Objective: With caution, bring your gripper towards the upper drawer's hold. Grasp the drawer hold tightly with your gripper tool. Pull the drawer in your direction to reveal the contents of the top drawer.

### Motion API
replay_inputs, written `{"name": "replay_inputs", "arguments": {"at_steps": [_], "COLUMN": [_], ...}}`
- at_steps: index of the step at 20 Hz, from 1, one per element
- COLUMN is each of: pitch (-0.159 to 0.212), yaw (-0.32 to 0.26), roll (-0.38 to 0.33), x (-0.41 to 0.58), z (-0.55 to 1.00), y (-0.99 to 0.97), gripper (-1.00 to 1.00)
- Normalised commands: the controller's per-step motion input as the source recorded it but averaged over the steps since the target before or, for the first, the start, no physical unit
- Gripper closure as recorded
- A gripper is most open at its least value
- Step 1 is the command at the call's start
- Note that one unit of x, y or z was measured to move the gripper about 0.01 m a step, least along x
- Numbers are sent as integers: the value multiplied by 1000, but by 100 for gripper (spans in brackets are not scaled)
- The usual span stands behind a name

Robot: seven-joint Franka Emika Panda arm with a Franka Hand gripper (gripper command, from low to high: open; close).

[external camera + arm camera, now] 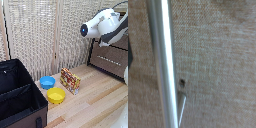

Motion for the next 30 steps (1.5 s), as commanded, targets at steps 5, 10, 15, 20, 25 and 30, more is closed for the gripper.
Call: {"name": "replay_inputs", "arguments": {"at_steps": [5,10,15,20,25,30], "pitch": [3,0,0,14,0,-6], "yaw": [0,0,-3,-32,0,-1], "roll": [43,6,39,54,89,55], "x": [0,-36,0,253,209,113], "z": [0,0,-10,-69,-76,-217], "y": [-313,-176,-150,-165,719,930], "gripper": [100,100,100,100,100,100]}}
